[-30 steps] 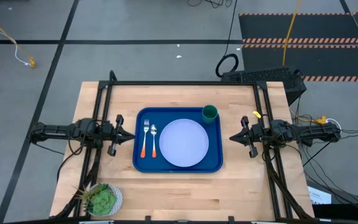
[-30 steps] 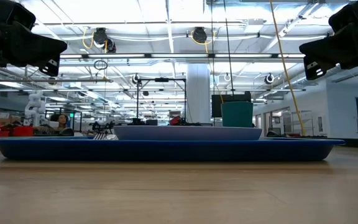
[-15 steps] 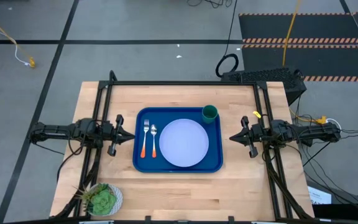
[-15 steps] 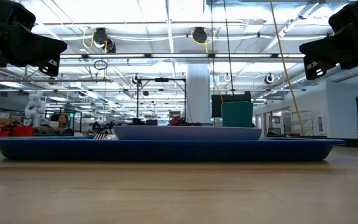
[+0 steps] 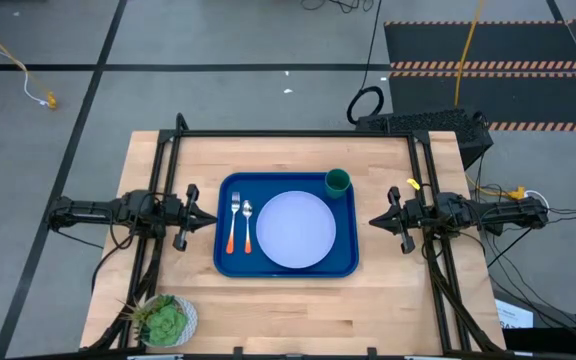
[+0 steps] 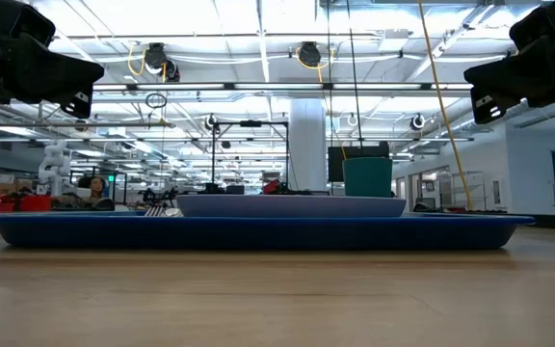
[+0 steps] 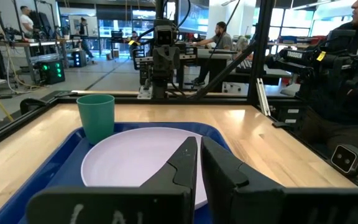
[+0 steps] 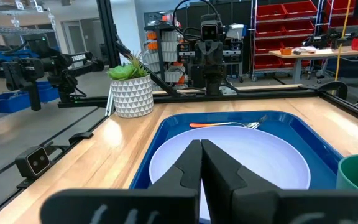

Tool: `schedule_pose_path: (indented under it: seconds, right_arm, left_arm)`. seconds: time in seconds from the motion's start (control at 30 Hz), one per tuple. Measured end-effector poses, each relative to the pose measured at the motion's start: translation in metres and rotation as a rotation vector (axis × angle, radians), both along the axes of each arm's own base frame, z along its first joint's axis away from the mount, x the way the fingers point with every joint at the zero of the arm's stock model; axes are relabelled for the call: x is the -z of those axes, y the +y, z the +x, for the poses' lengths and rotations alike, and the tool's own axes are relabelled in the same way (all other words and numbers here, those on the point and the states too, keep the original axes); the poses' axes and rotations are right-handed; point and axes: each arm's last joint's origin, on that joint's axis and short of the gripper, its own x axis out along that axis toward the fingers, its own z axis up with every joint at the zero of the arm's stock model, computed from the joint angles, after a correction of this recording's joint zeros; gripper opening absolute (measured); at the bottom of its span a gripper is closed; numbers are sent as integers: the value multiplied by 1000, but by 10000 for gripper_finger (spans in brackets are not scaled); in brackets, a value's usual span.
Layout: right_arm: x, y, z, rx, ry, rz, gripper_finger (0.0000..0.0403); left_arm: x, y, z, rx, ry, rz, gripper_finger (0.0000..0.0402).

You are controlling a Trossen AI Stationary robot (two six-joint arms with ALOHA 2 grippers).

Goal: Pick and place plate/cup/fork/spoon on tray
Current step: Return to Home Position

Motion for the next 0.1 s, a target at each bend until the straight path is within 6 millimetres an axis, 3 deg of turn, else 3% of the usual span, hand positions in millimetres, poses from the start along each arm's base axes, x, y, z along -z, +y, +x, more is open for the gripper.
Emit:
schedule_pose_path:
  seconds: [0.1]
  right_arm:
    - [0,0,0,0,0,0,0]
  left_arm:
    - [0,0,0,0,0,0,26]
